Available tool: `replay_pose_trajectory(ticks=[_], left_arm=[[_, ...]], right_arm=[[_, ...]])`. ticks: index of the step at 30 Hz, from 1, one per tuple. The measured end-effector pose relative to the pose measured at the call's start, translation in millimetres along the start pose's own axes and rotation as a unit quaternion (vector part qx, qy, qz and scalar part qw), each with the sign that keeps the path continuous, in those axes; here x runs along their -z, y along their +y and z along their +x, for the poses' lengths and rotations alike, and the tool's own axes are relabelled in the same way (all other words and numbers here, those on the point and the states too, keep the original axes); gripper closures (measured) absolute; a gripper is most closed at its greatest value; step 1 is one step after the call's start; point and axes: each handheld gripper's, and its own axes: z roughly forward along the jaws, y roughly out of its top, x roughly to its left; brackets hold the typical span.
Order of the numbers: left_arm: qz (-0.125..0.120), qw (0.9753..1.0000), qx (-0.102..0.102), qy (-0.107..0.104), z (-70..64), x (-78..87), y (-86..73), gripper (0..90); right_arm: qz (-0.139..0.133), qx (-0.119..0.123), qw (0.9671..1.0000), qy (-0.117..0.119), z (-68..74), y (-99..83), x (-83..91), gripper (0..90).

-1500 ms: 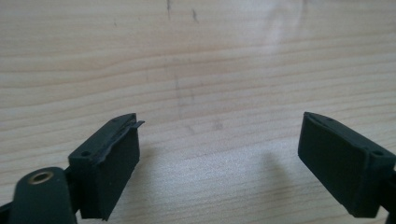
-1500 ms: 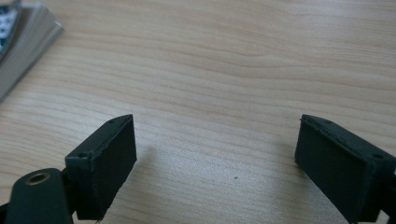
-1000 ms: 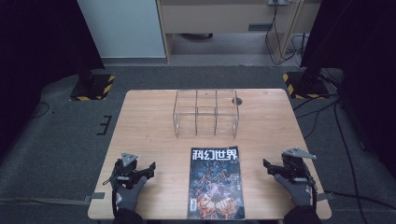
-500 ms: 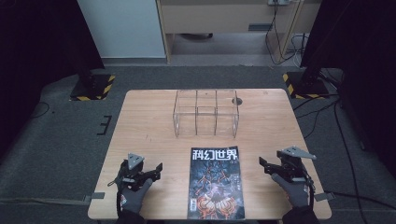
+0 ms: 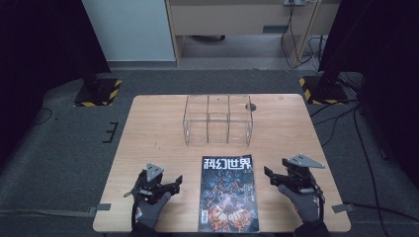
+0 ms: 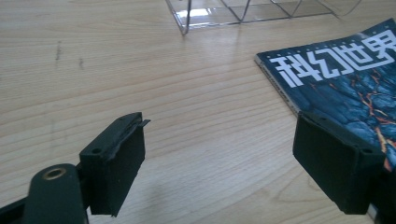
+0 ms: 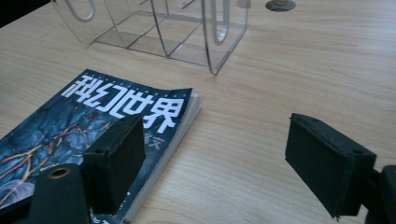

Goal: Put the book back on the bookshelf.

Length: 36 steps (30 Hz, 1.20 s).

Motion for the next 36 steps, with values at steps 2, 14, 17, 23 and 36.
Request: replay_pose_trajectory(ticks=[2, 14, 17, 23, 36], left_arm=[[0.001, 1.0000, -0.004, -0.005, -4.8, -1.3, 0.1, 16.2], [0.012, 0.9990, -0.027, -0.034, -32.8, -9.5, -1.9, 19.7], [0.011, 0.9988, -0.030, -0.038, -36.8, -10.6, -2.6, 21.4], [0.023, 0.9975, -0.050, -0.044, -50.5, -16.4, -5.4, 21.9], [0.047, 0.9948, -0.068, -0.060, -71.5, -29.2, -10.8, 21.2]], right_arm=[[0.002, -0.003, 1.0000, 0.004, 2.5, -0.1, -1.3, 20.5], [0.024, 0.001, 0.9996, 0.016, 17.6, -7.9, -10.6, 22.8], [0.031, 0.003, 0.9993, 0.021, 22.0, -10.7, -14.0, 23.2], [0.045, 0.005, 0.9985, 0.032, 30.0, -16.3, -20.2, 23.8], [0.074, 0.006, 0.9957, 0.055, 46.5, -28.9, -34.0, 25.4]])
